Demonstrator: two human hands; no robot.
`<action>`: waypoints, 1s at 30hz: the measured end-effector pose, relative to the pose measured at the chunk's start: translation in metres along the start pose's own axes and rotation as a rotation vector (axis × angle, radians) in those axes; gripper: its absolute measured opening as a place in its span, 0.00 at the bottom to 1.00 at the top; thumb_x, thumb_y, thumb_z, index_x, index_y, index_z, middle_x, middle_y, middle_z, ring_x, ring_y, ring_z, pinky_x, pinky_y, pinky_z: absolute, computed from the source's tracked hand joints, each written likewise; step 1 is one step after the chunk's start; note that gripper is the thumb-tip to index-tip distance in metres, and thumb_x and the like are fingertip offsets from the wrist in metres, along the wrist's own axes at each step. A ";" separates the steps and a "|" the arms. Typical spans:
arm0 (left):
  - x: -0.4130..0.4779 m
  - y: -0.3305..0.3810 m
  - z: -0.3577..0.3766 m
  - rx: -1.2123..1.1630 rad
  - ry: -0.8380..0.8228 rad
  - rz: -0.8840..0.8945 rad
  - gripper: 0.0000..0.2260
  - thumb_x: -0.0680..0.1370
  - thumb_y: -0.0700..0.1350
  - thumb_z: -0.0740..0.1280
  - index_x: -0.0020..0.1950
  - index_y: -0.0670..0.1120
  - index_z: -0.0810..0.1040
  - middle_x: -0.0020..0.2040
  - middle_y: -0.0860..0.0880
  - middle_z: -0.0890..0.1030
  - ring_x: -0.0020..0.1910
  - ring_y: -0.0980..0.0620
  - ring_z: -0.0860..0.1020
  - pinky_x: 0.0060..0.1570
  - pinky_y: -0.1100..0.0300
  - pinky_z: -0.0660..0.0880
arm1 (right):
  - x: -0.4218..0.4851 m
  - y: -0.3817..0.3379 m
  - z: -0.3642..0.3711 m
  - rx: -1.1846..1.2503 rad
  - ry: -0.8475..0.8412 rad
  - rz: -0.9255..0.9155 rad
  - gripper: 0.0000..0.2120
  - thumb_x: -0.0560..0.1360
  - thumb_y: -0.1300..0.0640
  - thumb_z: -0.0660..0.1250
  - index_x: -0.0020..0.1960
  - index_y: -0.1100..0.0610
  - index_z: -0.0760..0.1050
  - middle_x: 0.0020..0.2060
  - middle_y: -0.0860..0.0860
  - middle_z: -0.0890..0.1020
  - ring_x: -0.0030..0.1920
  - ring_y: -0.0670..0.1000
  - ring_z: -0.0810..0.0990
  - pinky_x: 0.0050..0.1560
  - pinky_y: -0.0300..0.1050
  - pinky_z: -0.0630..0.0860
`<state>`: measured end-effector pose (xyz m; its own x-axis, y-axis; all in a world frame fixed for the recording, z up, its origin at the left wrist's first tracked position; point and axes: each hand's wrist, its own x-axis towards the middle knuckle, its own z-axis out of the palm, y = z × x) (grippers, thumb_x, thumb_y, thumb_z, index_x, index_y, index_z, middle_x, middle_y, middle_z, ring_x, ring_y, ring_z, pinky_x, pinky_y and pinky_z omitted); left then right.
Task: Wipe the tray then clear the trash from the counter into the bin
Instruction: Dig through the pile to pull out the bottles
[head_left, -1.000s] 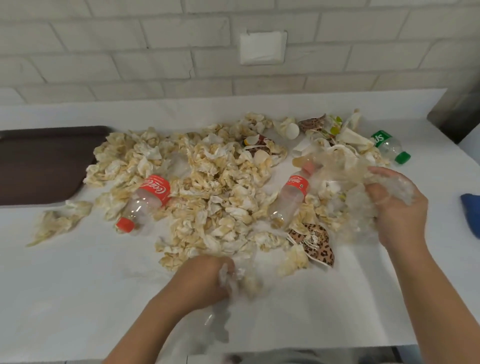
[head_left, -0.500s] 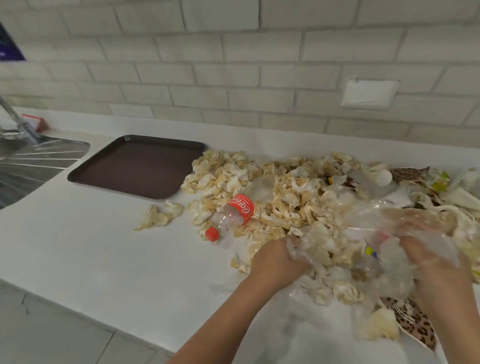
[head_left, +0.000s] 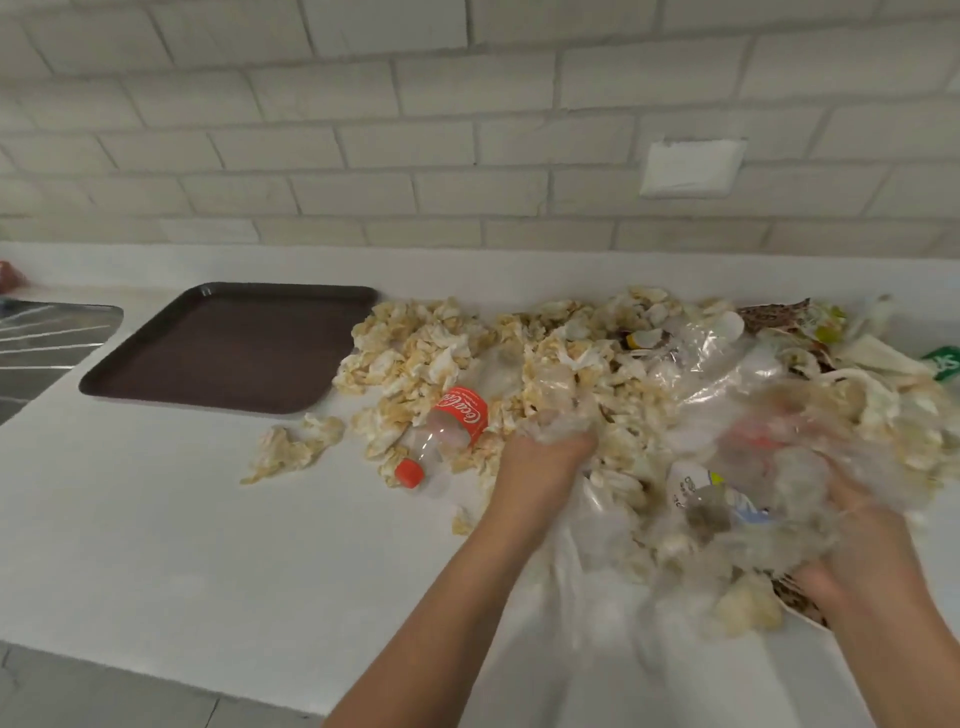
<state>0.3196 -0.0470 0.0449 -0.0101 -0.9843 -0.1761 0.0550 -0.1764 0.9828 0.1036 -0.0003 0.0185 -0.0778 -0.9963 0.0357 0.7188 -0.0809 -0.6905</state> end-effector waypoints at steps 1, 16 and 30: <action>-0.005 0.003 0.007 -0.032 0.009 0.006 0.06 0.73 0.39 0.69 0.38 0.47 0.79 0.32 0.53 0.80 0.32 0.58 0.79 0.35 0.66 0.75 | -0.004 -0.008 0.004 -0.108 0.119 -0.052 0.31 0.41 0.44 0.84 0.42 0.53 0.84 0.42 0.52 0.85 0.44 0.52 0.84 0.42 0.52 0.82; -0.187 -0.068 0.296 0.066 -0.541 0.004 0.09 0.71 0.38 0.71 0.34 0.45 0.73 0.26 0.55 0.77 0.27 0.58 0.75 0.32 0.68 0.71 | -0.248 -0.167 -0.195 -0.121 0.674 -0.194 0.17 0.56 0.53 0.77 0.45 0.49 0.81 0.33 0.48 0.81 0.33 0.47 0.80 0.35 0.40 0.78; -0.285 -0.391 0.485 -0.052 -0.498 -0.831 0.10 0.66 0.45 0.71 0.42 0.42 0.77 0.34 0.43 0.79 0.32 0.47 0.79 0.36 0.58 0.76 | -0.409 -0.101 -0.474 0.041 1.213 0.029 0.09 0.77 0.59 0.59 0.45 0.56 0.78 0.36 0.55 0.81 0.34 0.54 0.81 0.36 0.45 0.77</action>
<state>-0.1833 0.3029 -0.2619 -0.4864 -0.4352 -0.7576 -0.1165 -0.8270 0.5499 -0.2641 0.4288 -0.2687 -0.6418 -0.3258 -0.6942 0.7506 -0.0815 -0.6557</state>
